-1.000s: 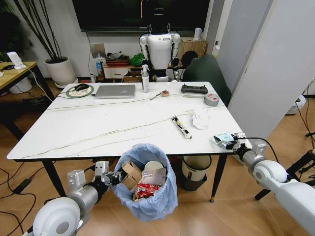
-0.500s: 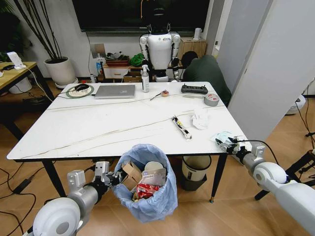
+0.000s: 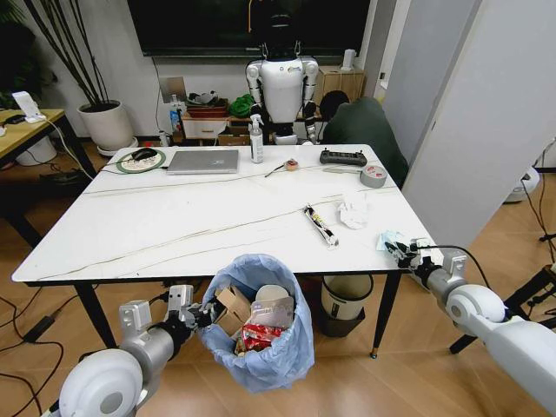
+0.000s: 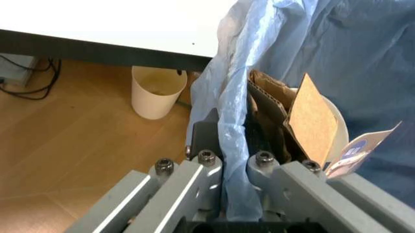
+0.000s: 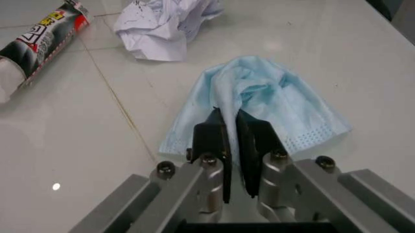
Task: Pick up the trash bin and place the trash from the table into it.
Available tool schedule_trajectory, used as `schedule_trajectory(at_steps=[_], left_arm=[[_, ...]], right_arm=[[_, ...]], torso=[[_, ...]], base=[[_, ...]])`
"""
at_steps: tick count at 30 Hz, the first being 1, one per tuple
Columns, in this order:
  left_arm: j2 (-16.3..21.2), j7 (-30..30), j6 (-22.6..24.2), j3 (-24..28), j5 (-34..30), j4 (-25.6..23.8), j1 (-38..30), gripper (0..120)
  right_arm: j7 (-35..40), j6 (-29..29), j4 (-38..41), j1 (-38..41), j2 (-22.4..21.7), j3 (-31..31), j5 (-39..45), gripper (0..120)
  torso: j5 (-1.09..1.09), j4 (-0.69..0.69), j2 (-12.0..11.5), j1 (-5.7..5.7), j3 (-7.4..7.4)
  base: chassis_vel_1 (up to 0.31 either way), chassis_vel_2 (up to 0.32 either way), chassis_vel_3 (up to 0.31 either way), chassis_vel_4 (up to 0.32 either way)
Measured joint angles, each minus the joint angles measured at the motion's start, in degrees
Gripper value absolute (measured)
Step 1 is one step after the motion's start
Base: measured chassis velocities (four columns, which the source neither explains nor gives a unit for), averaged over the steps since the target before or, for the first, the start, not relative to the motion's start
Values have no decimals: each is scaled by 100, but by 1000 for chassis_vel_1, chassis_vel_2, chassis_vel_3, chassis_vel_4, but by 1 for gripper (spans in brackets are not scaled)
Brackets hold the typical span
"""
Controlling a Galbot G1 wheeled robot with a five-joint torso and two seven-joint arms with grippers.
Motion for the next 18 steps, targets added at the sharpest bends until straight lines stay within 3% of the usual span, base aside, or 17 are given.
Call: schedule_trajectory(at_steps=[2,10,18], left_arm=[[-5,9,-2,6,7,9,-7,0],[26,26,-5,55,15,23,-9,0],[25,28,-6,77,13,33,-41,0]], right_arm=[[-62,57,58,-45,-23,15,30,0],[-696,495,1151,-140,-511,240,313,0],[-1234,619,2573,540,-1233,-372,620,0]], torso=[[0,0,0,0,0],[-1,0,0,0,1],[-1,1,0,0,0]], base=[[0,0,0,0],[0,0,0,0],[0,0,0,0]])
